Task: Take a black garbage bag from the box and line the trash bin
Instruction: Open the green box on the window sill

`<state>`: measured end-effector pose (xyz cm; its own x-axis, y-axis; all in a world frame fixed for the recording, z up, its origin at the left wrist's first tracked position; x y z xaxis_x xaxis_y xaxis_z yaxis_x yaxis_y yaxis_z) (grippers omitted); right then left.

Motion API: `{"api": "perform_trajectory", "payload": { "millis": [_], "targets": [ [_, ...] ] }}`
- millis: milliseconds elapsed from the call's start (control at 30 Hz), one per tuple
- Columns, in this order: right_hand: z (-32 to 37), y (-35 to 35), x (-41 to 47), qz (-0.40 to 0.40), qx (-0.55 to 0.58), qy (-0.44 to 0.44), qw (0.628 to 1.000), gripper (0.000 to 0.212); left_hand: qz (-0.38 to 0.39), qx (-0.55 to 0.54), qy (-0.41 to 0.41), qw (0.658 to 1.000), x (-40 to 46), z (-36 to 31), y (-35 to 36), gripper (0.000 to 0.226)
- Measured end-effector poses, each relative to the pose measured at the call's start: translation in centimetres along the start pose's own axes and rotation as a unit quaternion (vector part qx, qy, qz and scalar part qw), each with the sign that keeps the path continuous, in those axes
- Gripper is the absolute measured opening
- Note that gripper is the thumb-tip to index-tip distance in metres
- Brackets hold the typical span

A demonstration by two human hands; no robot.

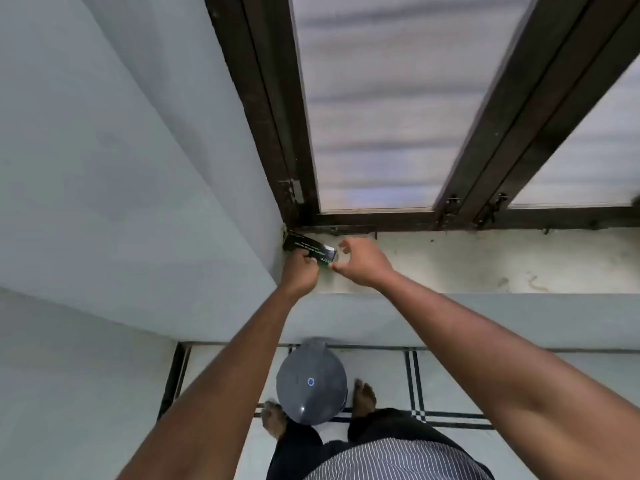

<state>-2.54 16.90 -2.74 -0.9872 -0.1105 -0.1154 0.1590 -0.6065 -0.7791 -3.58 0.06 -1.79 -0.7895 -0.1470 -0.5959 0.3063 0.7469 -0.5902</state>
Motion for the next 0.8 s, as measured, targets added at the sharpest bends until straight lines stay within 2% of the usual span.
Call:
{"api": "perform_trajectory", "payload": {
  "millis": [133, 233, 300, 367, 433, 500, 533, 600, 667, 800],
  "targets": [
    [1.0, 2.1, 1.5, 0.059, -0.1, -0.027, 0.993, 0.046, 0.001, -0.033, -0.035, 0.999, 1.1, 1.3, 0.8, 0.04],
    [1.0, 2.6, 2.5, 0.043, -0.105, -0.048, 0.992, 0.033, 0.002, -0.075, -0.045, 0.996, 1.8, 2.2, 0.7, 0.036],
    [0.4, 2.2, 2.4, 0.016, -0.063, -0.047, 0.997, 0.026, 0.009, -0.121, -0.066, 0.99, 2.1, 2.6, 0.6, 0.028],
    [-0.4, 1.7, 1.8, -0.02, 0.009, -0.036, 0.999, 0.032, 0.01, -0.175, -0.089, 0.981, 2.2, 2.7, 0.5, 0.022],
    [-1.0, 0.9, 0.7, -0.053, 0.088, -0.036, 0.994, 0.045, 0.041, -0.23, -0.086, 0.969, 1.8, 2.3, -0.1, 0.035],
    [-1.6, 0.2, -0.4, -0.048, 0.152, -0.035, 0.987, 0.051, 0.102, -0.271, -0.046, 0.956, 0.8, 1.4, -0.6, 0.055],
    [-1.6, 0.0, -0.8, -0.035, 0.167, -0.039, 0.985, 0.053, 0.123, -0.271, -0.022, 0.955, 0.4, 1.0, -0.9, 0.059],
    [-1.7, -0.4, -1.0, -0.019, 0.151, -0.043, 0.987, 0.06, 0.127, -0.251, 0.018, 0.959, -0.3, 0.4, -1.3, 0.051],
    [-1.6, -1.0, -1.0, -0.035, 0.102, -0.044, 0.993, 0.068, 0.081, -0.193, 0.057, 0.976, -0.7, -0.2, -1.6, 0.038],
    [-0.7, -2.0, -1.5, -0.065, 0.122, -0.053, 0.989, 0.069, 0.036, -0.091, 0.12, 0.988, -1.9, -1.6, -1.4, 0.029]
  ]
}}
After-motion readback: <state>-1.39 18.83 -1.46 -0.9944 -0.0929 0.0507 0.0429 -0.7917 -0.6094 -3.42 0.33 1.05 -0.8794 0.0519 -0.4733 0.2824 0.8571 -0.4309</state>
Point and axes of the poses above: each hand's wrist, its own x-axis towards the middle knuckle, its own y-axis out of the palm, z = x × y, the point moved 4 cm from there along x, towards the middle knuckle, and after that the axes turned 14 degrees about -y, right-handed, at the moved point
